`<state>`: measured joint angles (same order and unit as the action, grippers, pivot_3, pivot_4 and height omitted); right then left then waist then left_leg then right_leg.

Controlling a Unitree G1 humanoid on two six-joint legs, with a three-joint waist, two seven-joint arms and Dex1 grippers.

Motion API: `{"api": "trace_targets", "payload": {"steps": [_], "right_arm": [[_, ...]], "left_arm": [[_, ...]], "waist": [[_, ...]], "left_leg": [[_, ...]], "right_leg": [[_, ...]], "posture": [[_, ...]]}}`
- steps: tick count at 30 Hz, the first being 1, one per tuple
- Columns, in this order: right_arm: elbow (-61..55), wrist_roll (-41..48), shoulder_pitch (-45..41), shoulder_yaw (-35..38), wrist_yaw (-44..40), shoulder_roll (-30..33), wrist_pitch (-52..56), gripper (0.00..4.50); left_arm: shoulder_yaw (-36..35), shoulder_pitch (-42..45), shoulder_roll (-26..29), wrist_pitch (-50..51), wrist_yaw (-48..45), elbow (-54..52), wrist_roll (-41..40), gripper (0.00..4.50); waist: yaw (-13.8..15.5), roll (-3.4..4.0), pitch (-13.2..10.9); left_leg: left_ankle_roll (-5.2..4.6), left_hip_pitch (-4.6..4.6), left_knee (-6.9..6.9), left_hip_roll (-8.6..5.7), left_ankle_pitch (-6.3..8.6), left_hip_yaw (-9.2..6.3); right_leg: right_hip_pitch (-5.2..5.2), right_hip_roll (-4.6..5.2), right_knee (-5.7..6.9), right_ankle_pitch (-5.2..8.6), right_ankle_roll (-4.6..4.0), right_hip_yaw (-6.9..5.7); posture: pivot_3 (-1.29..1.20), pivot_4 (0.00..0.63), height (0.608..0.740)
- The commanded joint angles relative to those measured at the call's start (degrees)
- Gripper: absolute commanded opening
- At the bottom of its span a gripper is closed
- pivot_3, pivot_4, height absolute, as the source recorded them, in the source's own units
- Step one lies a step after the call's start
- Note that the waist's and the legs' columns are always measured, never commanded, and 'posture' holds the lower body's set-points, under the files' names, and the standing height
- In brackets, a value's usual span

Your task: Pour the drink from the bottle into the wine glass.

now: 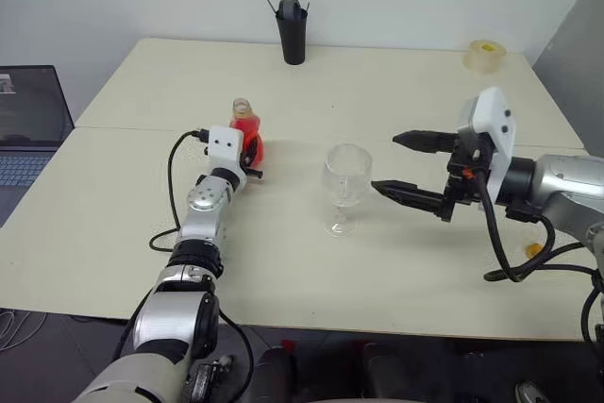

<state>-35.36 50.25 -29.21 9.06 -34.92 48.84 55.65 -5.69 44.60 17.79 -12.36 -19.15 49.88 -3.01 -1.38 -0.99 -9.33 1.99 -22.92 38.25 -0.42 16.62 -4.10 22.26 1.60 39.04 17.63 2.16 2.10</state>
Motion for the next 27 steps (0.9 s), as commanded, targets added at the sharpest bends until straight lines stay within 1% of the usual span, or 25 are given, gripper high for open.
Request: {"api": "trace_targets", "payload": {"steps": [1, 5, 8, 13, 15, 20, 27], "right_arm": [[-3.31, 0.48, 2.29, 5.14, 0.43, 0.65, -2.46, 4.5], [-6.84, -1.97, 9.09, 8.33, 0.27, -0.06, -7.0, 4.5], [-9.73, -3.28, 14.11, 8.91, 0.68, -1.08, -9.7, 4.5], [-14.49, -9.49, 24.12, 7.68, 2.43, -3.52, -15.49, 4.5], [-15.7, -12.52, 27.11, 6.05, 4.2, -5.64, -17.86, 4.5], [-15.03, -19.26, 30.91, 1.46, 6.87, -9.14, -21.94, 4.5], [-14.83, -20.66, 30.62, 0.9, 7.46, -10.47, -22.38, 4.5]], "left_arm": [[0.54, 3.26, 1.65, 0.06, -4.08, -5.13, -0.72, 0.9], [2.19, 4.53, 3.28, -0.54, -9.29, -8.19, -0.28, 0.9], [2.97, 5.42, 4.48, -1.78, -11.43, -9.87, 0.28, 0.9], [5.38, 7.05, 6.74, -7.23, -13.48, -11.3, 3.09, 0.9], [6.01, 7.84, 7.02, -9.39, -13.34, -11.38, 4.0, 0.9], [7.55, 8.71, 6.39, -14.05, -14.04, -12.21, 5.08, 0.9], [7.74, 9.52, 6.9, -19.88, -13.02, -9.78, 6.35, 0.9]], "waist": [[0.01, 0.0, 0.0], [0.0, 0.0, 0.0], [-0.03, -0.01, 0.0], [-0.12, 0.0, 0.0], [-0.12, -0.01, 0.0], [-0.15, -0.01, 0.0], [-0.28, -0.01, 0.0]], "left_leg": [[-0.01, -0.01, 0.0, 0.01, 0.0, -0.02], [-0.03, -0.01, 0.0, 0.02, 0.01, -0.01], [-0.03, 0.0, 0.0, 0.02, 0.01, 0.01], [-0.02, 0.0, 0.02, 0.04, 0.0, 0.0], [-0.01, 0.01, 0.04, 0.03, -0.01, 0.0], [0.04, 0.02, 0.11, 0.03, -0.04, 0.0], [0.05, 0.03, 0.14, 0.04, -0.04, -0.01]], "right_leg": [[0.0, -0.01, 0.0, 0.0, 0.0, -0.02], [-0.01, -0.12, 0.0, 0.0, 0.0, -0.01], [-0.01, -0.13, 0.02, 0.0, 0.0, 0.01], [-0.01, -0.19, 0.04, 0.0, 0.0, 0.03], [-0.02, -0.19, 0.05, 0.0, 0.0, 0.04], [-0.03, -0.21, 0.07, 0.0, 0.0, 0.04], [-0.03, -0.25, 0.09, 0.0, 0.0, 0.04]], "posture": [[0.0, 0.15, 0.74], [0.0, 0.15, 0.74], [0.0, 0.15, 0.74], [0.0, 0.15, 0.74], [0.0, 0.15, 0.74], [0.0, 0.15, 0.74], [0.0, 0.15, 0.74]]}}
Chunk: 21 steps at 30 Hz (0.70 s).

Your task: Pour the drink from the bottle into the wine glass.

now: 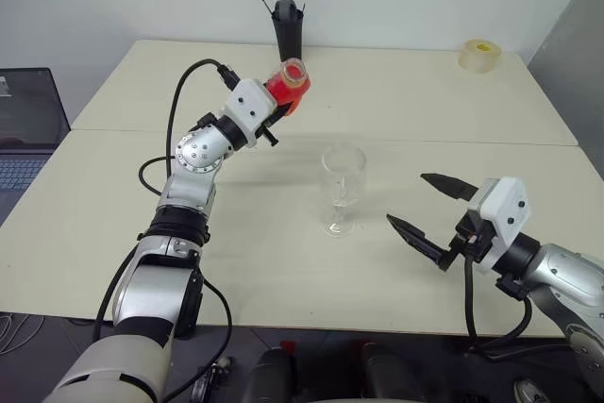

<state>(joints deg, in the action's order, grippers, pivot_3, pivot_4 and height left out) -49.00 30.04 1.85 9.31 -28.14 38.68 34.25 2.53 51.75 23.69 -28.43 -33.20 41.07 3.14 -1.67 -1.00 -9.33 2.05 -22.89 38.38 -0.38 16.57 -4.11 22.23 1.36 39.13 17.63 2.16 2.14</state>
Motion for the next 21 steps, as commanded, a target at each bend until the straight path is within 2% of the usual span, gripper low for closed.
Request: {"api": "trace_targets", "payload": {"steps": [1, 10, 21], "right_arm": [[-1.11, -0.33, -0.73, 0.97, 0.97, -0.57, -0.91, 4.5], [-0.97, 5.86, -2.38, 4.39, 1.82, -2.9, 0.79, 4.5], [-2.14, 5.64, -2.47, 0.08, 2.49, -2.62, 1.22, 4.5]], "left_arm": [[-0.68, 2.45, 0.98, -4.54, 1.31, -0.59, 0.23, 0.9], [1.73, 2.55, 2.51, -13.01, 3.46, 1.37, 5.32, 0.9], [3.69, 3.26, 3.55, -17.69, 5.52, 2.64, 8.94, 0.9]], "waist": [[0.01, 0.0, 0.0], [0.06, 0.0, 0.0], [0.02, 0.0, 0.0]], "left_leg": [[0.0, 0.0, 0.0, 0.0, 0.0, 0.0], [-0.01, -0.01, 0.03, -0.01, 0.0, 0.0], [-0.02, -0.01, 0.07, -0.01, 0.01, 0.0]], "right_leg": [[0.0, 0.0, 0.0, 0.0, 0.0, 0.0], [-0.01, 0.0, 0.01, 0.0, 0.0, 0.0], [-0.01, 0.0, 0.06, 0.0, 0.0, 0.0]], "posture": [[0.0, 0.15, 0.74], [0.0, 0.15, 0.74], [0.0, 0.15, 0.74]]}}
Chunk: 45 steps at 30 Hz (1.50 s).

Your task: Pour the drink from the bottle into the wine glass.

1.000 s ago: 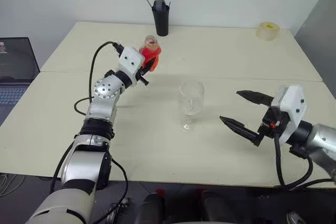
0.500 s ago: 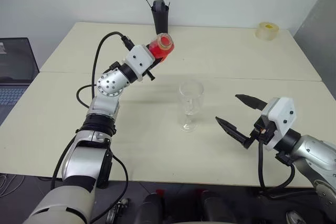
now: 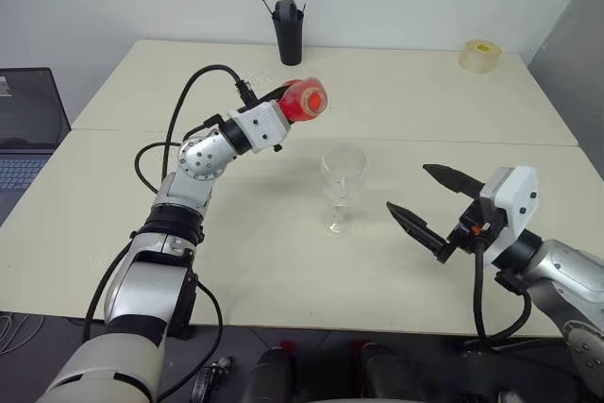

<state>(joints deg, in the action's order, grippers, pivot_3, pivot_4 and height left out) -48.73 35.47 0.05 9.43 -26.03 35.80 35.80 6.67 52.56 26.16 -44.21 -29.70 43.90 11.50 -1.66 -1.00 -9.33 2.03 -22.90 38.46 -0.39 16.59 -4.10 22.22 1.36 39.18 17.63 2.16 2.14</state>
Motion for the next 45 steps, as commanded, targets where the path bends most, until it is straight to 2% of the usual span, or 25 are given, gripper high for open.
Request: {"api": "trace_targets", "payload": {"steps": [1, 22, 45], "right_arm": [[-2.41, 0.17, -0.72, -0.16, 0.44, 0.27, -0.35, 4.5], [-4.69, 2.75, -4.04, -0.36, 1.48, 0.92, 1.99, 4.5], [-4.37, 2.34, -4.3, -1.37, 2.4, 0.85, 2.15, 4.5]], "left_arm": [[-0.39, 2.57, 1.2, -2.16, 2.67, 0.15, 1.0, 0.9], [4.4, 5.82, 3.86, -8.29, 12.55, 3.7, 12.81, 0.9], [7.99, 8.59, 4.35, -7.62, 18.56, 4.36, 18.61, 0.9]], "waist": [[0.01, 0.0, 0.0], [-0.05, 0.0, 0.0], [-0.05, 0.0, 0.0]], "left_leg": [[0.0, 0.0, 0.02, 0.0, 0.0, 0.0], [-0.05, -0.01, 0.23, -0.02, 0.03, 0.01], [-0.13, -0.02, 0.3, -0.04, 0.07, 0.01]], "right_leg": [[0.0, 0.0, 0.01, 0.0, 0.0, 0.0], [0.02, -0.01, 0.24, 0.0, 0.01, 0.01], [0.02, -0.02, 0.31, 0.01, 0.01, 0.01]], "posture": [[0.0, 0.15, 0.74], [0.0, 0.15, 0.74], [0.0, 0.15, 0.74]]}}
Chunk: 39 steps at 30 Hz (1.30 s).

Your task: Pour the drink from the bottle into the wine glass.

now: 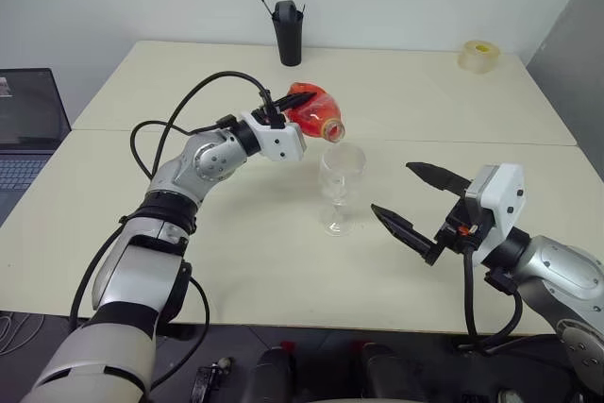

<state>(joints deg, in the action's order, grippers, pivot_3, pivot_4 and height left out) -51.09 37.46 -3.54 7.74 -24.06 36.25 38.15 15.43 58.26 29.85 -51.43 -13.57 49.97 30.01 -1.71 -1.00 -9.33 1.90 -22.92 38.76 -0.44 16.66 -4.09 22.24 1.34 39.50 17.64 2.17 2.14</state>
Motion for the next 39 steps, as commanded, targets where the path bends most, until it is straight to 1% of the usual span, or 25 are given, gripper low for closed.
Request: {"api": "trace_targets", "payload": {"steps": [1, 24, 39], "right_arm": [[-2.02, 0.3, -0.76, 0.23, 0.51, 0.4, -0.19, 4.5], [-1.8, -0.3, -0.86, -0.79, 0.65, 0.31, -0.55, 4.5], [-1.76, 0.13, -0.98, -0.77, 0.12, 0.49, -0.56, 4.5]], "left_arm": [[-0.58, 3.13, 0.74, -0.38, 2.8, -1.53, 0.41, 0.9], [1.95, 3.75, 2.07, -2.44, 7.1, -0.08, 3.77, 0.9], [3.53, 6.15, 3.17, -3.68, 11.21, 1.66, 7.15, 0.9]], "waist": [[0.0, 0.0, 0.0], [-0.01, 0.0, 0.0], [0.01, 0.0, 0.0]], "left_leg": [[0.0, 0.0, 0.0, 0.0, 0.0, 0.0], [0.02, 0.0, 0.01, 0.0, -0.01, 0.01], [0.01, 0.0, 0.02, -0.01, -0.01, 0.01]], "right_leg": [[0.0, 0.0, 0.0, 0.0, 0.0, 0.0], [0.01, 0.0, 0.02, 0.0, 0.0, 0.01], [0.01, 0.0, 0.04, 0.0, 0.0, 0.01]], "posture": [[0.0, 0.15, 0.74], [0.0, 0.15, 0.74], [0.0, 0.15, 0.74]]}}
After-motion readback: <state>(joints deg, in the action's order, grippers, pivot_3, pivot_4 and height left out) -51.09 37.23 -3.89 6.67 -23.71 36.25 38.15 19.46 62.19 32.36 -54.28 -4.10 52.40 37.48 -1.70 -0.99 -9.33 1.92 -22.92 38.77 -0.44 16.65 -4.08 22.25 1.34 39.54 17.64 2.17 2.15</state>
